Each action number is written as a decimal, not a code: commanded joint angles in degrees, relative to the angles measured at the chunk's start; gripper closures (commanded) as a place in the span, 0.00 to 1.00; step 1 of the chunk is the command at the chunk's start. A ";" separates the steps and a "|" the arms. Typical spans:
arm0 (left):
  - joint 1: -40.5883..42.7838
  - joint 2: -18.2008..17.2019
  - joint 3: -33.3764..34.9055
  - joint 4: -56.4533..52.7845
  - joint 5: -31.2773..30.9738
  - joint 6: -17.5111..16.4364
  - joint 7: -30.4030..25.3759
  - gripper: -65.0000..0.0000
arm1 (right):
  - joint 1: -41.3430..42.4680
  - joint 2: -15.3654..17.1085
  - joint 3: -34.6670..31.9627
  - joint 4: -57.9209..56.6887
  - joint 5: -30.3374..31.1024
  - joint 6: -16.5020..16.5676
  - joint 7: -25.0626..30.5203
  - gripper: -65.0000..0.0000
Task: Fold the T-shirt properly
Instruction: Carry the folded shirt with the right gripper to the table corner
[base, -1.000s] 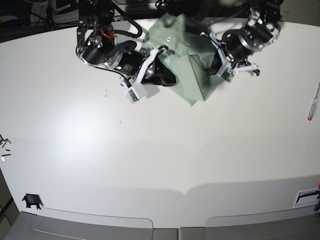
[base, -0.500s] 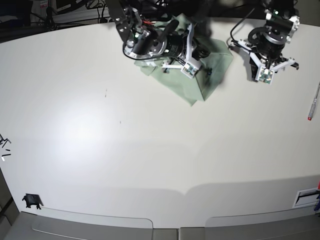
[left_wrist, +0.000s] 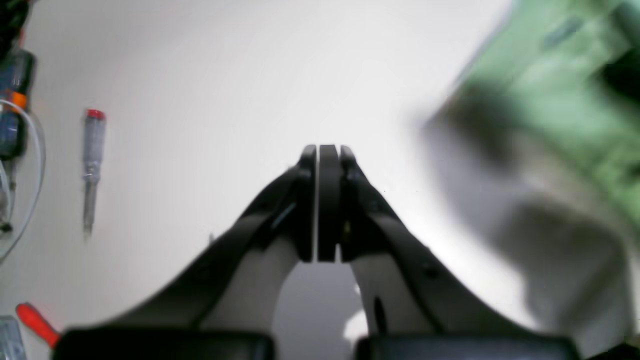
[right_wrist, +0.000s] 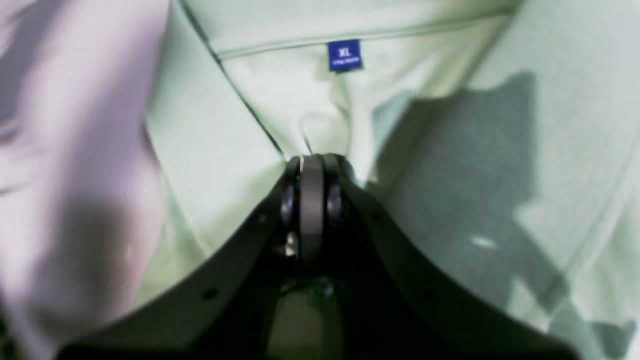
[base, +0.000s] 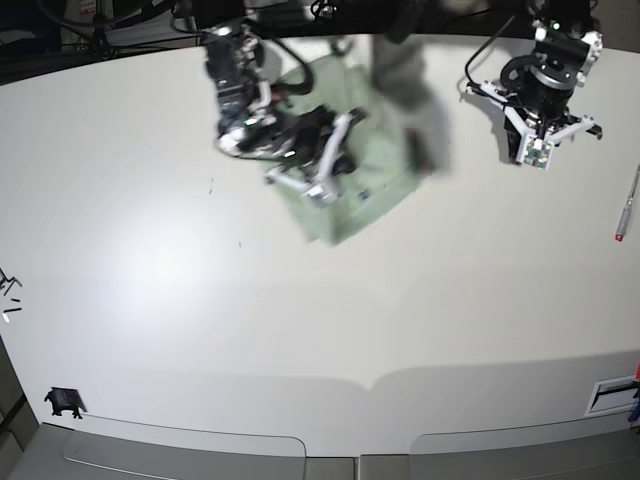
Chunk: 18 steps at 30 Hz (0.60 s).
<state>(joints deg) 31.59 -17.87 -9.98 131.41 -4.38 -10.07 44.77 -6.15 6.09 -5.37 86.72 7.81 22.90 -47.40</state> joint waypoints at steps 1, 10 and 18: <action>0.00 -0.26 -0.15 1.05 -0.17 0.24 -2.05 1.00 | -0.07 1.86 2.84 -0.13 -4.28 -1.84 -3.80 1.00; 0.00 -0.24 -0.15 1.05 -0.20 0.24 -2.82 1.00 | -1.27 13.55 24.06 -0.13 0.24 -1.90 -4.61 1.00; -0.02 -0.26 -0.15 1.05 -3.15 0.22 -3.80 1.00 | -0.11 21.22 33.86 -0.11 11.50 -1.88 -4.09 1.00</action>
<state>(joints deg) 31.57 -17.76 -9.87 131.41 -7.49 -10.11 42.59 -7.42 26.28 28.25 85.49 19.05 20.60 -53.01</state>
